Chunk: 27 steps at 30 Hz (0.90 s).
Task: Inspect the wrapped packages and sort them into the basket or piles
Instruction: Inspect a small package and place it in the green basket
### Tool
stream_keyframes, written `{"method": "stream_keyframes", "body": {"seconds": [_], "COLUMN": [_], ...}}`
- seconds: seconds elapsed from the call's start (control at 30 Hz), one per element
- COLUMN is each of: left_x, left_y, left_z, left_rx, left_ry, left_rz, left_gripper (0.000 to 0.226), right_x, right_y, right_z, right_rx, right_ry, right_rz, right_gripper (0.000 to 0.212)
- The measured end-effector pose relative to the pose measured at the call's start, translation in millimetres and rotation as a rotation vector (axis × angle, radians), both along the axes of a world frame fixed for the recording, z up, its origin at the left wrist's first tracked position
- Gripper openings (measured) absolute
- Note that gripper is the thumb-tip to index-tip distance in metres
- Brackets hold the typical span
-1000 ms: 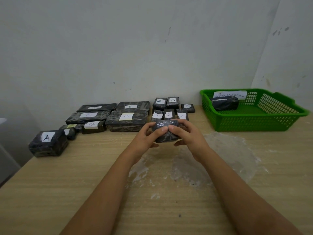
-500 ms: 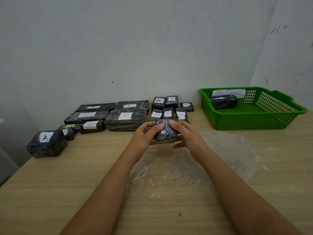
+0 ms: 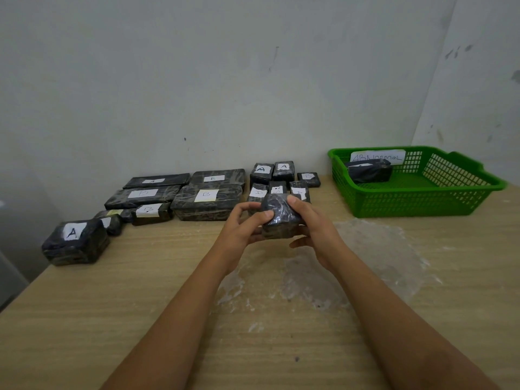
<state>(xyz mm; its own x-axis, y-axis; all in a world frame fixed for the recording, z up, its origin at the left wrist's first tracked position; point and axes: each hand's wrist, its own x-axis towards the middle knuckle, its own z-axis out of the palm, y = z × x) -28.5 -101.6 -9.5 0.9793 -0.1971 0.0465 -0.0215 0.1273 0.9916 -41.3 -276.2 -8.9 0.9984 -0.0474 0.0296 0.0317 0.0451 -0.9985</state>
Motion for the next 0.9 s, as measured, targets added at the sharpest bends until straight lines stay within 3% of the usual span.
{"method": "stream_keyframes", "body": {"seconds": [0.17, 0.33, 0.67, 0.8, 0.9], "left_x": [1.1, -0.7, 1.6, 2.5, 2.5], "left_y": [6.2, 2.2, 1.9, 4.3, 4.0], "left_z": [-0.4, -1.8, -1.9, -2.8, -2.6], "left_rx": [-0.020, -0.019, -0.063, -0.020, 0.037], "left_ry": [0.011, 0.021, -0.054, -0.019, -0.003], "left_rz": [-0.031, -0.032, 0.049, 0.057, 0.038], "left_gripper": [0.062, 0.070, 0.049, 0.082, 0.090], "right_x": [-3.0, -1.3, -4.3, -6.3, -6.9], "right_y": [0.2, -1.5, 0.1, 0.9, 0.5], "right_z": [0.6, -0.8, 0.4, 1.7, 3.0], "right_rx": [0.009, -0.004, 0.014, 0.026, 0.047], "right_ry": [-0.043, -0.065, -0.051, -0.041, -0.002], "right_rz": [0.056, 0.046, 0.155, 0.144, 0.144], "right_gripper": [0.055, 0.063, 0.057, 0.054, 0.055]}}
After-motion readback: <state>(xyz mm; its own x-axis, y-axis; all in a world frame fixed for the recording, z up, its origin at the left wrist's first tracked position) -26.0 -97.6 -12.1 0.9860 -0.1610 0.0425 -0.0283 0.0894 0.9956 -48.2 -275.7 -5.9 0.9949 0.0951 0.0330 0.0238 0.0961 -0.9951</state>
